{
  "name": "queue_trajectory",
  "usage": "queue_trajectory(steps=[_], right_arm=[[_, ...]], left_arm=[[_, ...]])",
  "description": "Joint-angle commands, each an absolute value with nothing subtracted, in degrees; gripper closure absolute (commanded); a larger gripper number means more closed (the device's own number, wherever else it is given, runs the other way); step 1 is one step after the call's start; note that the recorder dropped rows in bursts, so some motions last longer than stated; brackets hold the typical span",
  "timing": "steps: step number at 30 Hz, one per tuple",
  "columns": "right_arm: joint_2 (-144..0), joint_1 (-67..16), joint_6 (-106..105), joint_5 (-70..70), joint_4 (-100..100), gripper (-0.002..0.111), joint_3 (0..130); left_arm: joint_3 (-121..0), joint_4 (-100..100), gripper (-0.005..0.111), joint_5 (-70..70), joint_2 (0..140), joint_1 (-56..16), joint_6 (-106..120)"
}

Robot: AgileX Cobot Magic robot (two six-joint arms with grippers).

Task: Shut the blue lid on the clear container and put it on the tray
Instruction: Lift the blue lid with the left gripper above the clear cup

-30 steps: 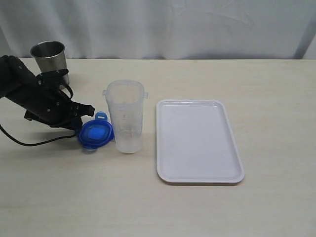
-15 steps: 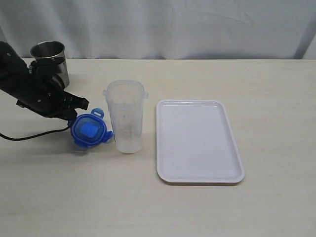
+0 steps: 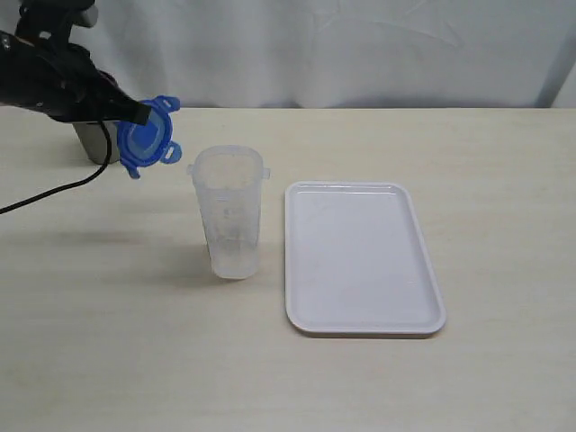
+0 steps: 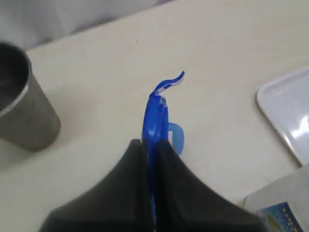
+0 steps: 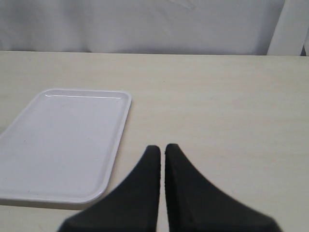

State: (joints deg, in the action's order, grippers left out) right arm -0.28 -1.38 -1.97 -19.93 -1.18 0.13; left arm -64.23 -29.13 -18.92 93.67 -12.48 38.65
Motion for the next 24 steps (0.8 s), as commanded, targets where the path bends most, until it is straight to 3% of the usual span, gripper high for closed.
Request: queue_trajectory(steps=[1,5,11,24], right_arm=[[0.0,-1.5,-2.2,-19.7,-1.2,0.104,0.0],[0.0,-1.5,-2.2,-19.7,-1.2,0.104,0.0],[0.0,-1.5,-2.2,-19.7,-1.2,0.104,0.0],[0.0,-1.5,-2.2,-19.7,-1.2,0.104,0.0]], left_arm=[[-64.3,-29.0,0.107,-7.5,92.0,-16.4,45.8],[-64.3,-25.4,0.107,3.0,92.0,-22.1,58.0],[-64.3,-6.1,0.107,4.0,92.0,-27.4,63.9],[-64.3,-5.1,0.107,5.7,92.0,-31.4,80.3]])
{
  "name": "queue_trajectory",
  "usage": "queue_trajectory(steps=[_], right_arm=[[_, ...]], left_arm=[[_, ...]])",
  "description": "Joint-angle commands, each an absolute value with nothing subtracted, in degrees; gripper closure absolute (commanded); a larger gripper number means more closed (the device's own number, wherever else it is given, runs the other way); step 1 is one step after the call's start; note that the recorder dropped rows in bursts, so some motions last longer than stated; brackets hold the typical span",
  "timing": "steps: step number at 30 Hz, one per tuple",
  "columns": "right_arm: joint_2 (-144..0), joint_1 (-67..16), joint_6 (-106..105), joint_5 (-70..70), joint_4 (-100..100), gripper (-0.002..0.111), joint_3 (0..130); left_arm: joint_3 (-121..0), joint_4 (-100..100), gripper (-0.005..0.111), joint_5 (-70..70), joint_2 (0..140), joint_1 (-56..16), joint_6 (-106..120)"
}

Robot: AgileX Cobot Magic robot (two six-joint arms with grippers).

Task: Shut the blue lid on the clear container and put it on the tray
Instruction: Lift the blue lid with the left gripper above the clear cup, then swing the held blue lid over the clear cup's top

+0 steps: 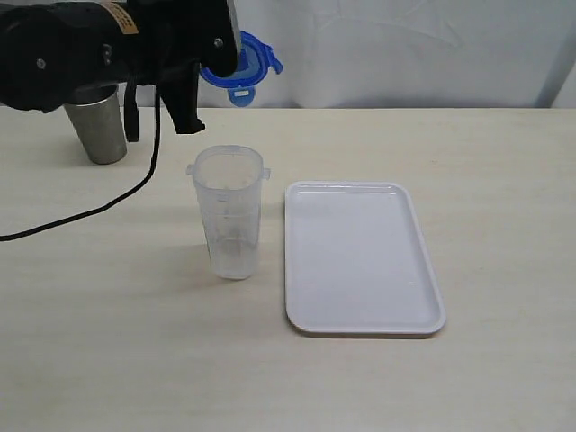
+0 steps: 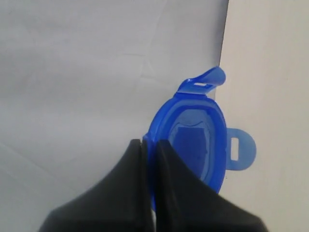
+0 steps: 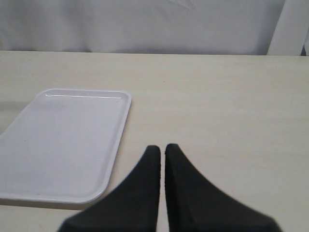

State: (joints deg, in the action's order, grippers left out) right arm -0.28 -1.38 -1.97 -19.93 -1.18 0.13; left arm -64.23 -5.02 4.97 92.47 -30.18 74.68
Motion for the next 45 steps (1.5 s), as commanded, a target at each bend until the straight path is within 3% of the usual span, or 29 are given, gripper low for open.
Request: queue_trajectory(steps=[1,5,10,12,17,29,33,40,45], right_arm=[[0.0,-1.5,-2.2,-19.7,-1.2,0.104,0.0],[0.0,-1.5,-2.2,-19.7,-1.2,0.104,0.0],[0.0,-1.5,-2.2,-19.7,-1.2,0.104,0.0],[0.0,-1.5,-2.2,-19.7,-1.2,0.104,0.0],[0.0,-1.5,-2.2,-19.7,-1.2,0.104,0.0],[0.0,-1.5,-2.2,-19.7,-1.2,0.104,0.0],[0.0,-1.5,-2.2,-19.7,-1.2,0.104,0.0],[0.0,-1.5,-2.2,-19.7,-1.2,0.104,0.0],[0.0,-1.5,-2.2,-19.7,-1.2,0.104,0.0]], left_arm=[[-64.3,-5.1,0.107,6.2,92.0,-31.4,81.8],[-64.3,-9.6,0.107,10.1,92.0,-31.4,88.6],[-62.8,-42.2,0.107,33.9,93.8,-34.9,122.8],[-62.6,-44.2,0.107,41.6,95.6,-35.9,122.8],[-62.4,-44.6,0.107,28.6,96.2,-36.1,122.8],[-61.3,-50.9,0.107,29.2,96.0,-42.3,122.8],[-61.3,-50.0,0.107,32.3,96.0,-42.7,122.8],[-56.8,-50.9,0.107,52.0,96.0,-42.4,122.8],[-56.8,-60.5,0.107,48.3,95.5,-41.2,122.8]])
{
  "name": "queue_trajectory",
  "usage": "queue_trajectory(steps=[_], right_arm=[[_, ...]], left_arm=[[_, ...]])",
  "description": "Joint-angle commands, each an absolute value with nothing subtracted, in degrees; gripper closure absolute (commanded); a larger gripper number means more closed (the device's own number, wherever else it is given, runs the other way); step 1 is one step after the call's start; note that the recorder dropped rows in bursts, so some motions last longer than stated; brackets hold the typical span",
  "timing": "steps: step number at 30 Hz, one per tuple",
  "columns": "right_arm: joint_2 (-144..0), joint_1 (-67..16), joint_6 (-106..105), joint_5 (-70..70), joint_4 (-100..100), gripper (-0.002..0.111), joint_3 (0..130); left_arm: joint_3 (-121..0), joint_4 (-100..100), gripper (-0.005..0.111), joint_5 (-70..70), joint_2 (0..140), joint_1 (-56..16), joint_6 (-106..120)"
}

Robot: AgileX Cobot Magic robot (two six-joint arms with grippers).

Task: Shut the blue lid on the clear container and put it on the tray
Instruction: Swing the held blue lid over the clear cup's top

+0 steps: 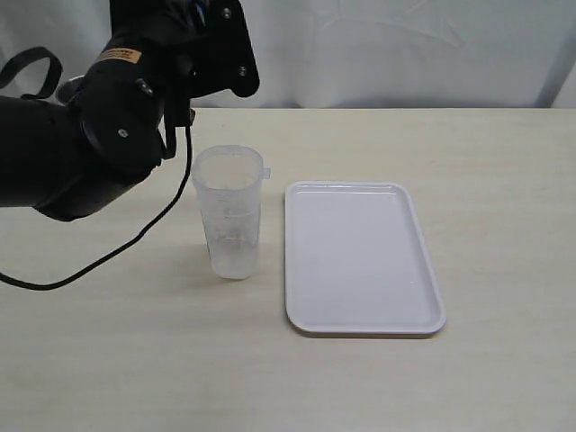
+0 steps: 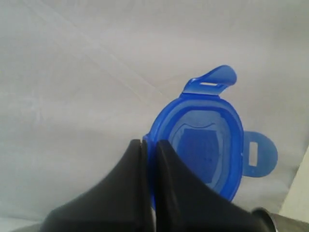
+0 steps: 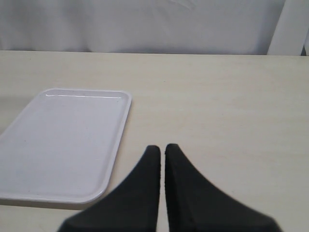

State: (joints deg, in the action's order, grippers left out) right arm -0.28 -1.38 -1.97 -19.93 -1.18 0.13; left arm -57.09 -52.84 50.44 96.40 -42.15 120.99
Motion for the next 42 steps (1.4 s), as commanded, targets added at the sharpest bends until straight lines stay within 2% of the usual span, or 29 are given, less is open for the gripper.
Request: queue_trajectory(steps=[1,8,11,16,23,30,42], right_arm=[[0.0,-1.5,-2.2,-19.7,-1.2,0.104,0.0],[0.0,-1.5,-2.2,-19.7,-1.2,0.104,0.0],[0.0,-1.5,-2.2,-19.7,-1.2,0.104,0.0],[0.0,-1.5,-2.2,-19.7,-1.2,0.104,0.0],[0.0,-1.5,-2.2,-19.7,-1.2,0.104,0.0],[0.0,-1.5,-2.2,-19.7,-1.2,0.104,0.0],[0.0,-1.5,-2.2,-19.7,-1.2,0.104,0.0]], left_arm=[[-56.8,-62.9,0.107,44.3,95.0,-40.5,122.8],[-64.1,-85.0,0.107,21.7,91.7,-33.5,121.7],[-64.3,-84.2,0.107,15.1,89.9,-31.9,122.1],[-62.5,-74.8,0.107,18.3,89.9,-33.2,122.8],[-56.2,-59.0,0.107,36.1,91.1,-39.7,122.8],[-53.5,-57.5,0.107,35.6,91.1,-43.9,122.8],[-51.4,-59.2,0.107,33.5,91.2,-44.1,122.8]])
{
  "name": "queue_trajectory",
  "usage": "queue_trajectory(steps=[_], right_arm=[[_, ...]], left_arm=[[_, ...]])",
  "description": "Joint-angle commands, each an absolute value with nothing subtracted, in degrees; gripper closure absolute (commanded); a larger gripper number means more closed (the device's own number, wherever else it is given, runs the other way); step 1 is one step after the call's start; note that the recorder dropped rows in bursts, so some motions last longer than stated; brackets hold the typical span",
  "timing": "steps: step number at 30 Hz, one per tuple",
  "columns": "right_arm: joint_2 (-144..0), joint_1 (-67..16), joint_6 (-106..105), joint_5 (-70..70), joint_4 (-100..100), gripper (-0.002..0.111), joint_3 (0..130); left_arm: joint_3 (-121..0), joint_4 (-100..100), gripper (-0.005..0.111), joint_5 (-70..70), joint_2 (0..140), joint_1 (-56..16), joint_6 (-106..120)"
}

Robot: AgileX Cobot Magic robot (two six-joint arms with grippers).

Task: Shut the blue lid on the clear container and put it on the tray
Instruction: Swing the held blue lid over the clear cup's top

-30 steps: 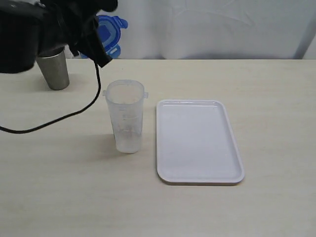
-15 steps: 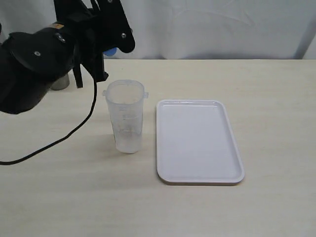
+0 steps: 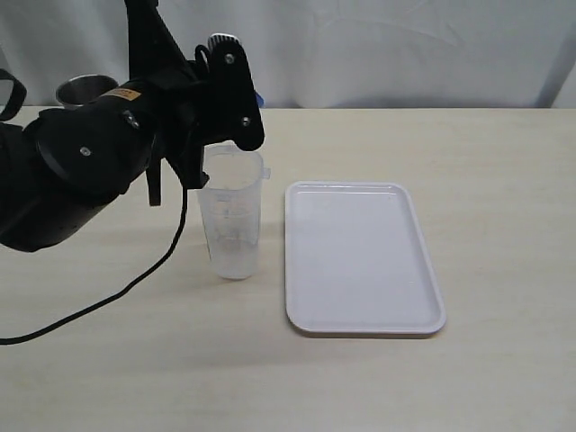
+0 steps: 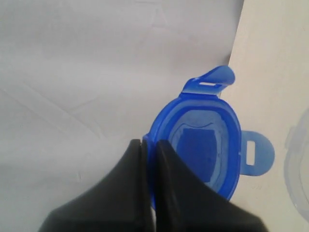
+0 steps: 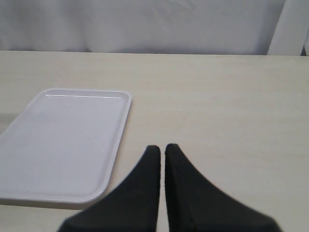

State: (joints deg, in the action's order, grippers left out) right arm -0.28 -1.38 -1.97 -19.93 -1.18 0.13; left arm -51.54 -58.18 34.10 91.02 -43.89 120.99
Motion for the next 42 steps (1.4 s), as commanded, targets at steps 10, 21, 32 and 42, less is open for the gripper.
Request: queue_trajectory(steps=[10,21,32,42], right_arm=[[0.0,-1.5,-2.2,-19.7,-1.2,0.104,0.0],[0.0,-1.5,-2.2,-19.7,-1.2,0.104,0.0],[0.0,-1.5,-2.2,-19.7,-1.2,0.104,0.0],[0.0,-1.5,-2.2,-19.7,-1.2,0.104,0.0]], left_arm=[[-51.4,-60.3,0.107,32.4,91.7,-45.4,122.8],[-51.4,-59.2,0.107,37.9,91.7,-47.1,122.8],[-51.4,-62.6,0.107,36.8,91.7,-47.3,122.8],[-51.0,-59.6,0.107,40.9,91.7,-47.3,122.8]])
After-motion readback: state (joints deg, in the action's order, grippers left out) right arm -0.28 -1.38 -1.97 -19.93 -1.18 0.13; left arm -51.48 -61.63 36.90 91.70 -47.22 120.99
